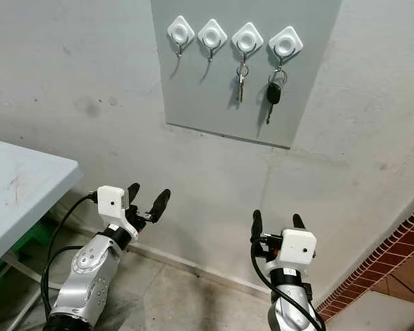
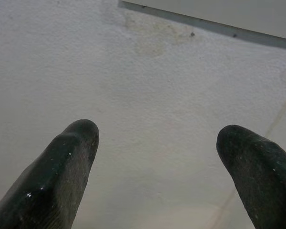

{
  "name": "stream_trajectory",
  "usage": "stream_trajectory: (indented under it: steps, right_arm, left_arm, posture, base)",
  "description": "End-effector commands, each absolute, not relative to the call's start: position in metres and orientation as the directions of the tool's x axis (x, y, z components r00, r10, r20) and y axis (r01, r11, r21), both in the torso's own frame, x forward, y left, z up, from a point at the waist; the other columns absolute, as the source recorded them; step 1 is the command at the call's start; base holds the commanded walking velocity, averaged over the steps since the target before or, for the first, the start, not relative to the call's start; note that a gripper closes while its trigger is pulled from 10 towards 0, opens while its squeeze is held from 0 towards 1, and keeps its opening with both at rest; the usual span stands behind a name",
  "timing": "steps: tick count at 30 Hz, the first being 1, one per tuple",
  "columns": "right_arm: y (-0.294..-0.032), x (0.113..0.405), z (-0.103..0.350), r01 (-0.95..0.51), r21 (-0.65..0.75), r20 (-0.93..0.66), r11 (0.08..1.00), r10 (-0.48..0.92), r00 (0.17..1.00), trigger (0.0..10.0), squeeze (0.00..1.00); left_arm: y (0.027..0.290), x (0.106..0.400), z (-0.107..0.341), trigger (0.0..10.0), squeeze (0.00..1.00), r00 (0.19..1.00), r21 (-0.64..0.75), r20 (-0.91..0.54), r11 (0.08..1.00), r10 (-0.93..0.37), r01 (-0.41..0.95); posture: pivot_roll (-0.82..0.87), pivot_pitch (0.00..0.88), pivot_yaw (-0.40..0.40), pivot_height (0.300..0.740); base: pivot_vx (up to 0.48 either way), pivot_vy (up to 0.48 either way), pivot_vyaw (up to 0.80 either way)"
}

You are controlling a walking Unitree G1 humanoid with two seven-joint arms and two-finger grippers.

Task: Hang keys on a hook

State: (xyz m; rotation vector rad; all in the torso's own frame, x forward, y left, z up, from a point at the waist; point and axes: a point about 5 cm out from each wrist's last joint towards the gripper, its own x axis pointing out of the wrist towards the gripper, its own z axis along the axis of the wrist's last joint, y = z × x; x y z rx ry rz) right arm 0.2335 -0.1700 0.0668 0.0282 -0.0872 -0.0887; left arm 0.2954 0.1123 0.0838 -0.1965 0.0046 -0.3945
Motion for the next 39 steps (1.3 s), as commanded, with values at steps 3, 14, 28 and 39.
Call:
stream_trajectory:
  steps: [3,14,28,39]
  right_arm:
    - [-0.167,0.232,0.068,0.077,0.007,0.092,0.997,-0.077,0.993,10.0,0.0]
    - [-0.173,0.224,0.061,0.067,-0.037,0.051,0.997,-0.065,0.997,10.0,0.0]
    - [-0.167,0.231,0.062,0.037,-0.054,0.054,0.998,-0.034,0.998,10.0,0.0]
    - [-0.166,0.233,0.064,0.03,-0.067,0.059,0.997,-0.026,0.998,10.0,0.0]
  left_arm:
    - [0.11,0.292,0.08,10.0,0.0,0.912,-0.145,0.039,0.9,-0.409,0.411]
    - [0.115,0.28,0.073,10.0,0.0,0.926,-0.142,0.047,0.915,-0.374,0.377]
    - [0.116,0.283,0.077,10.0,0.0,0.936,-0.139,0.064,0.926,-0.345,0.351]
    - [0.115,0.289,0.082,10.0,0.0,0.933,-0.132,0.077,0.924,-0.351,0.358]
  posture:
    - [-0.11,0.0,0.029,0.714]
    - [-0.09,0.02,0.004,0.714]
    - [-0.06,0.022,-0.005,0.714]
    - [-0.06,0.024,-0.016,0.714]
  base:
    - [0.0,0.0,0.0]
    - [0.0,0.0,0.06]
    - [0.0,0.0,0.8]
    - [0.0,0.0,0.8]
